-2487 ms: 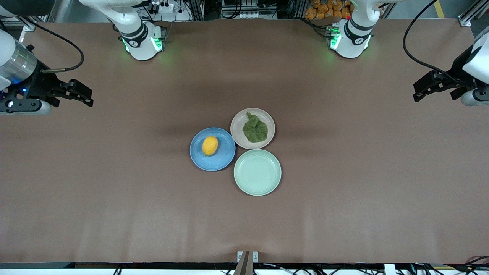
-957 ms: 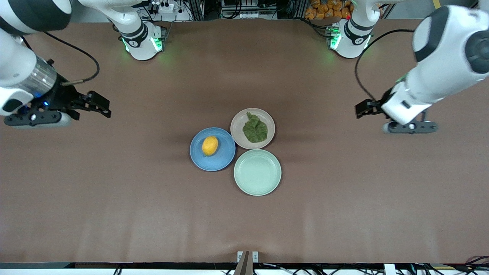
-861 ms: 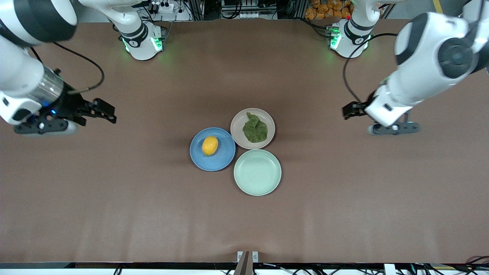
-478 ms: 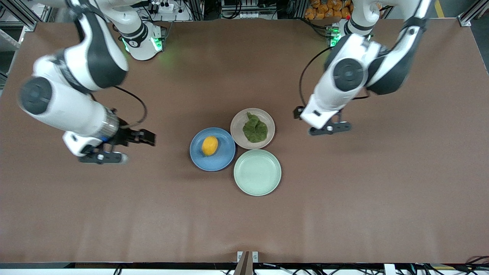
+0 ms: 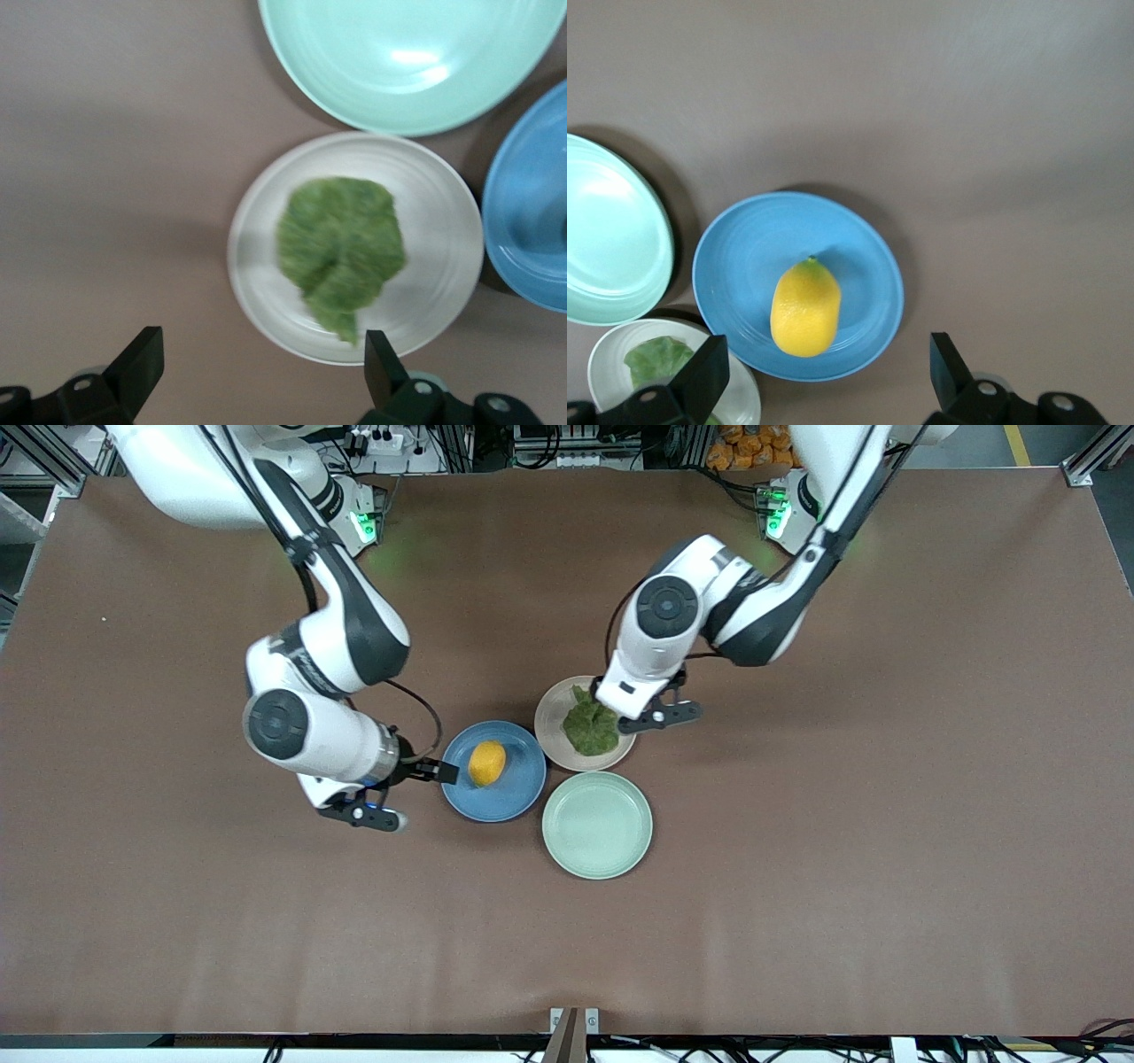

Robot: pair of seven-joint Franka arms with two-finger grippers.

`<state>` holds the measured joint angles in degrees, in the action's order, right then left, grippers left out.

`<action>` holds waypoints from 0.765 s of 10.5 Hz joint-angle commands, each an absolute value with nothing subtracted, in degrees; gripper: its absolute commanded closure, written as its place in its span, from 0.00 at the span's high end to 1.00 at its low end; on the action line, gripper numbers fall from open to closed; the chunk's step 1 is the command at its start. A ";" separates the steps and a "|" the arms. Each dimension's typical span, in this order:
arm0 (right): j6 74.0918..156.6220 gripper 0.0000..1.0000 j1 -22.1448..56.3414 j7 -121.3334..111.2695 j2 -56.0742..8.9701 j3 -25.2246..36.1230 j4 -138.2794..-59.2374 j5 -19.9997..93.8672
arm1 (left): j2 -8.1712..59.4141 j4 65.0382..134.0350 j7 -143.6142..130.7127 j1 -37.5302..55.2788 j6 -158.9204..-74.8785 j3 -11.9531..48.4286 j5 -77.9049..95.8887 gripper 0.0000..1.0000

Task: Pick lemon and lettuce from blue and beige plates
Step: 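Close the right gripper on the lemon while the left gripper grasps the lettuce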

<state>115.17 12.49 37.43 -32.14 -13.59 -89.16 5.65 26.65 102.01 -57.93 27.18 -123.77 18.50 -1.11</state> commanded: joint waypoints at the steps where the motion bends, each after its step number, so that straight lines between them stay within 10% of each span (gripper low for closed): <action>1: 117.58 1.00 14.67 44.27 -36.63 -14.06 -87.89 5.80 | 32.68 99.85 -61.17 29.53 -129.00 18.19 -2.28 1.00; 8: 120.32 1.00 16.79 46.32 -43.50 -15.21 -88.68 6.42 | 40.07 96.60 -62.40 32.34 -132.97 17.05 -5.01 0.91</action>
<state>120.04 16.92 45.28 -42.77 -14.67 -89.18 5.72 38.31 98.85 -60.10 31.09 -132.59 17.93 -2.88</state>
